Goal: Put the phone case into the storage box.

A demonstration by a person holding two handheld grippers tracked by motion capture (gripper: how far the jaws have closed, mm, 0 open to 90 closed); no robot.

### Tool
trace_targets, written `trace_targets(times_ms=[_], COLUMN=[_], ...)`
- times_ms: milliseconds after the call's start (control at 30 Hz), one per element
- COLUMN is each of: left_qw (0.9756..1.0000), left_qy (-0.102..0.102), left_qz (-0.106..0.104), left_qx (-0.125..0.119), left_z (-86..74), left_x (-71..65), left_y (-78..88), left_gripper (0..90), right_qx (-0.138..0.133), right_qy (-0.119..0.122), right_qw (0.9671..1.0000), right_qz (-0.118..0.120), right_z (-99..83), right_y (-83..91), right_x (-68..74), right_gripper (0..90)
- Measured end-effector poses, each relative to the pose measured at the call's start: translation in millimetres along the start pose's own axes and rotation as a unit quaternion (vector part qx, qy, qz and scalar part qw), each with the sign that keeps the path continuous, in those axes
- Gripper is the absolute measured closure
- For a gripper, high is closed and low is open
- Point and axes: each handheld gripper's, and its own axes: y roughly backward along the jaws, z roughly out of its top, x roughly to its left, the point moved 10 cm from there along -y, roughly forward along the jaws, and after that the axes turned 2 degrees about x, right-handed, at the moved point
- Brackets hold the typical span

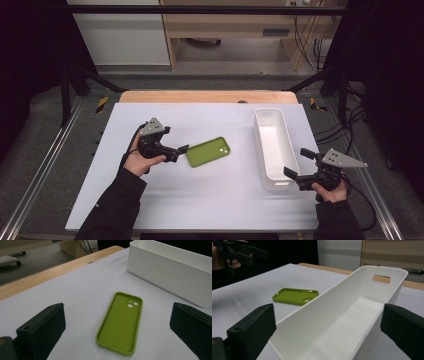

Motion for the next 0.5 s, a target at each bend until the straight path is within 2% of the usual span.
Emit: trace_targets(times_ms=[500], left_qw=[0.9999], left_qy=[-0.001], left_qz=[-0.005], left_qx=[0.012], left_z=[7.0], left_x=[-2.5], left_y=[-22.4], left_gripper=[0.0], right_qx=[0.006], right_qy=[0.004], right_qw=[1.0000], right_qz=[-0.002], right_z=[-1.5], right_y=[-1.1], right_x=[-0.4], right_gripper=[0.9])
